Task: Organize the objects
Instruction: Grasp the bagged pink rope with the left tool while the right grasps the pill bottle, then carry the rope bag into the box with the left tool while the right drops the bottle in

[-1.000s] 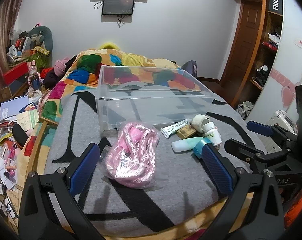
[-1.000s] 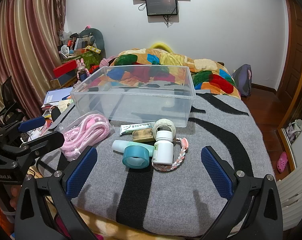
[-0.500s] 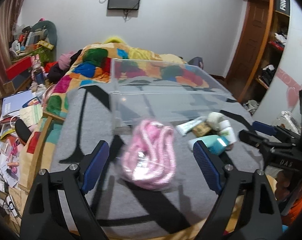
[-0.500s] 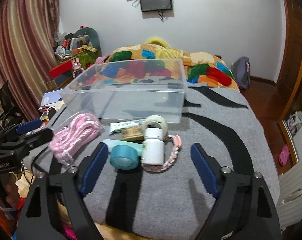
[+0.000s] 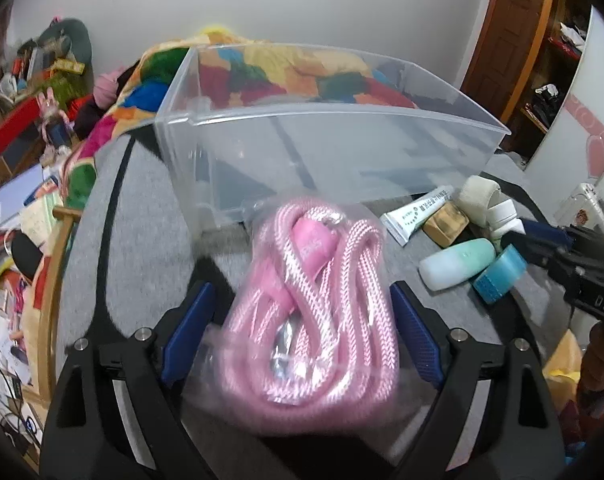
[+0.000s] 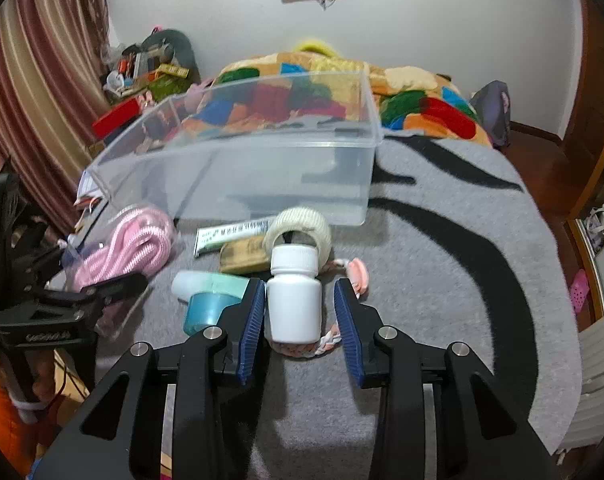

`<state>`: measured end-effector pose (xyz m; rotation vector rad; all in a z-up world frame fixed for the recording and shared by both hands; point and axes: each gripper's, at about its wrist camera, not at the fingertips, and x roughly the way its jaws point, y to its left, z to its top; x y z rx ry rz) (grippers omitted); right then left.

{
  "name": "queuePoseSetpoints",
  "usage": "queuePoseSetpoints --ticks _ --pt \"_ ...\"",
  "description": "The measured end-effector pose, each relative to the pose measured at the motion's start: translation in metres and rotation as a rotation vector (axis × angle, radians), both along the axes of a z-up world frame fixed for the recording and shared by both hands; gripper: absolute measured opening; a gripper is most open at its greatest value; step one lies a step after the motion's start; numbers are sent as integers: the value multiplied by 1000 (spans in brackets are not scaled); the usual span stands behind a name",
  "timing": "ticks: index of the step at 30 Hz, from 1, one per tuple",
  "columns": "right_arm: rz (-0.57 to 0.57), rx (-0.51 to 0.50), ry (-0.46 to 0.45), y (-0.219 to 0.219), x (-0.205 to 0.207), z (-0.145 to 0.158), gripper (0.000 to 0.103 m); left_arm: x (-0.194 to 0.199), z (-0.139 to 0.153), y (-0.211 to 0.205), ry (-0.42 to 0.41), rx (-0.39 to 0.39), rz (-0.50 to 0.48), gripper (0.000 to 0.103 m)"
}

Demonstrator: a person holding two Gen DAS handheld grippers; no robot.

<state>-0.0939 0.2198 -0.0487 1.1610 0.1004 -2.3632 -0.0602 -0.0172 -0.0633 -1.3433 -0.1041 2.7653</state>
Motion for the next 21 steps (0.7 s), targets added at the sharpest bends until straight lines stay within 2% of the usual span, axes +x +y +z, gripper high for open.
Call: queuePoseSetpoints --ticks 2,3,4,5,11,14,15,16,17,18,21 --pt "-2 7 -19 0 -2 -7 32 1 -2 4 21 -16 2 86" --pt "-5 1 -29 1 -3 -9 27 2 -2 6 32 -32 2 76" --pt "-5 -9 -38 1 -3 -11 27 4 -2 8 42 -52 2 69" --pt "-8 -16 -40 3 -3 -11 27 6 -1 9 48 -54 -1 66" --pt "-13 -16 22 9 9 3 27 22 9 1 63 -21 23 64" --pt "-16 -40 41 13 12 15 27 32 27 -8 102 16 50 63" --pt "-18 -51 47 15 12 20 27 34 34 -12 117 26 51 47" --pt "-18 -59 52 15 11 24 27 37 42 -14 132 38 48 22" --pt "-16 -68 62 15 11 29 27 38 48 -16 137 44 52 17" --pt "-14 -75 73 15 11 33 27 38 54 -18 144 57 53 16" --pt "-5 -91 97 11 9 44 27 36 62 -24 146 60 46 18"
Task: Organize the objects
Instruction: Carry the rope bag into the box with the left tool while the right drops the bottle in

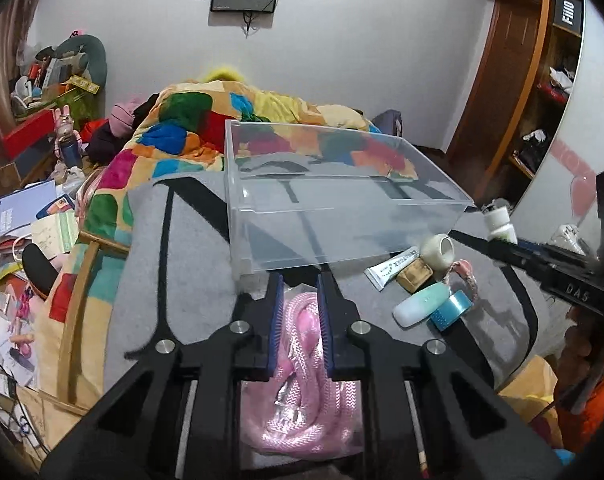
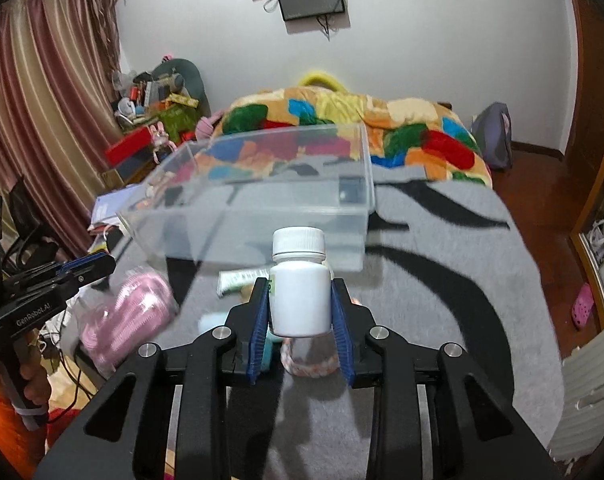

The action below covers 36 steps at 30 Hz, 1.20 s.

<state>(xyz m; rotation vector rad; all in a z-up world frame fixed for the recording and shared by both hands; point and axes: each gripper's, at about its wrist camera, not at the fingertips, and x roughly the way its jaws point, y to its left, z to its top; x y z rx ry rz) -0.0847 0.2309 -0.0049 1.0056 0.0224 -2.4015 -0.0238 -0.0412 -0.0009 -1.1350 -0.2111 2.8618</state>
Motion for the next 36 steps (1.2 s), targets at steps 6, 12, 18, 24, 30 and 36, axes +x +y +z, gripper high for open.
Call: queuePoseSetpoints --ticks 6,12,18,24,30,36 --pt "21 10 10 -7 1 4 27 -1 -28 -2 -108 5 10 85" --pt "25 18 -11 -9 0 -2 27 -1 -60 29 -147 -97 -55 84" --pt "20 26 -3 -12 -3 -2 27 -6 -56 43 -72 -139 -42 60" --pt "-3 3 21 -6 -10 9 27 6 -25 33 10 -63 -12 59" --pt "-13 -14 58 -10 -27 26 27 3 26 16 103 -26 -1 56" --pt "-1 8 65 -29 -56 34 27 -33 54 9 130 -20 -9 54"
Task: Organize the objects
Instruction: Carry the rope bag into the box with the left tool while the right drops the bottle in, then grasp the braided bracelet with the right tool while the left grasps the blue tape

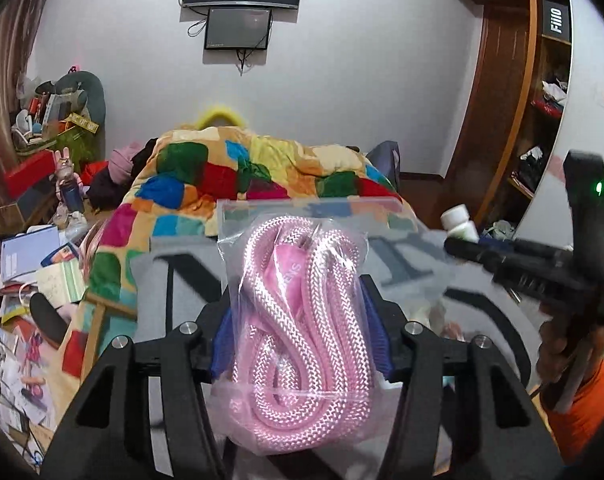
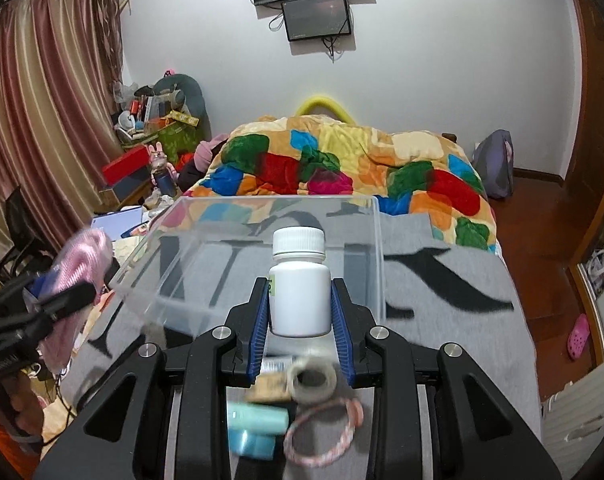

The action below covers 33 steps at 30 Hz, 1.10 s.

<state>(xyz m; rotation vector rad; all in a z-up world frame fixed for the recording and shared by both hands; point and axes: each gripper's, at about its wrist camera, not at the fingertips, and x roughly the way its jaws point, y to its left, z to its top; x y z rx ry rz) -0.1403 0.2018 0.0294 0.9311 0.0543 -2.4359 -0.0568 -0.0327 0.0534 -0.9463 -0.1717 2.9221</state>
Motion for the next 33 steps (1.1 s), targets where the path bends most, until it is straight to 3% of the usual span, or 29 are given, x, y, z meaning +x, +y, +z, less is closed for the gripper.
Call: queuePoseSetpoints --ticks 10,13,20,30,33 --pt "40 93 -107 -41 -48 -28 27 -87 -24 0 -157 -28 -19 46" --pt "49 125 -133 -49 -56 -39 27 -100 -33 0 -194 -24 -19 39" --pt "87 166 -142 -58 -55 -45 29 -98 -28 6 -193 -25 -42 38" --pt "84 107 -58 -21 -16 -15 55 -50 1 21 -89 -88 -45 91" --pt "67 93 -27 -3 -1 -7 58 -34 1 27 -82 -89 -53 95"
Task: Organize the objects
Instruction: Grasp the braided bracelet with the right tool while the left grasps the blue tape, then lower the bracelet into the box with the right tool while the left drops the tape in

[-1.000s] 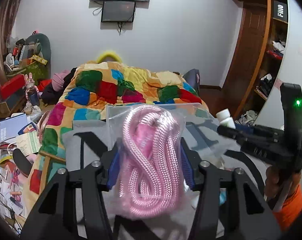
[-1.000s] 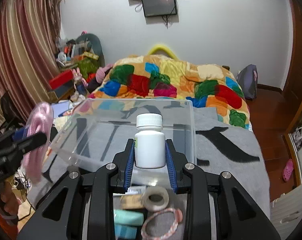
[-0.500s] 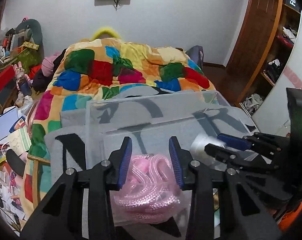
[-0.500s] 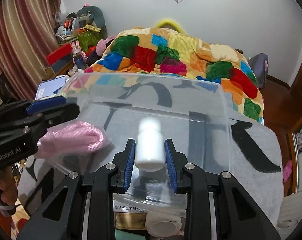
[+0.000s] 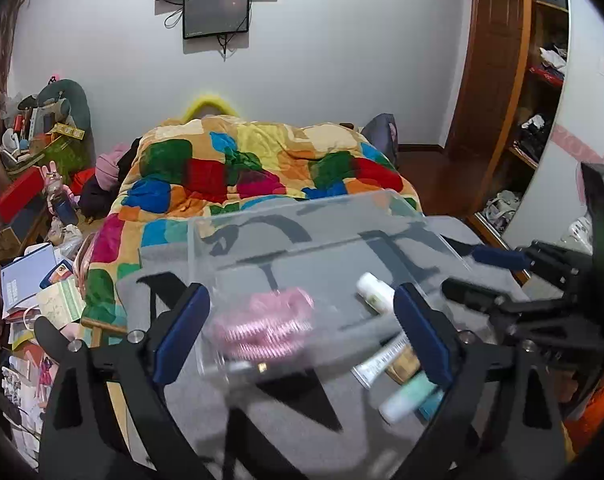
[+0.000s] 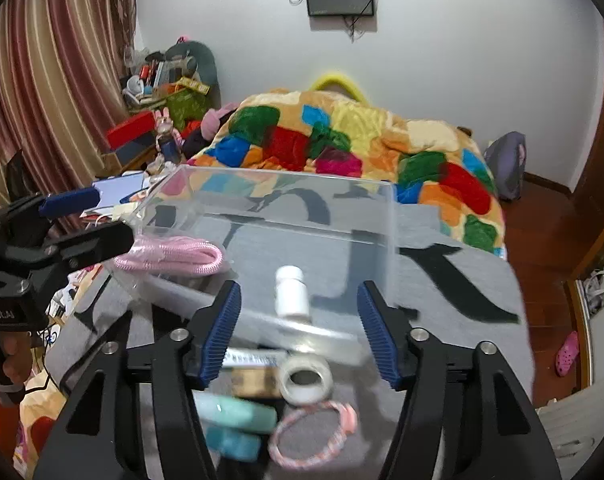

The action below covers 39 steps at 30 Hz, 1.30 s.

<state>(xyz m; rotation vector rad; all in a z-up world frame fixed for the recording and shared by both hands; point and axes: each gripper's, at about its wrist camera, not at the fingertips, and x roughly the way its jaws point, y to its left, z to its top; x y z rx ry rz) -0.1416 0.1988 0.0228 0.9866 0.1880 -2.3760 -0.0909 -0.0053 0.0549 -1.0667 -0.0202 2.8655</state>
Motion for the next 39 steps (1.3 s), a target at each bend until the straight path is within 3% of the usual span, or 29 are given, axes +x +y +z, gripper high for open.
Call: queuePoseSetpoints --ticks 6,14,16,18,24,28,30,33,39 --pt "-48 -4 -8 32 21 -7 60 25 -15 18 -20 -27 -10 96" --pt "-95 70 -94 47 29 -61 56 46 -55 45 -97 16 -68 93" --pt "-94 75 -115 45 27 -70 45 48 -65 53 -119 25 -93 78" --pt "-83 76 -144 42 23 -79 31 48 -72 61 -141 27 -120 73" --pt "-81 77 -141 38 19 -86 12 46 -85 86 -149 -11 -192 62" --pt "-84 57 -142 41 21 -84 11 38 -96 96 -166 -30 -220 39" --pt "-85 53 -138 44 25 -84 11 35 -100 97 -163 -22 -225 33" --pt "-85 46 -132 49 31 -82 11 35 -98 92 -158 22 -249 16" --pt "-78 20 -109 54 42 -69 11 39 -87 82 -125 56 -244 15"
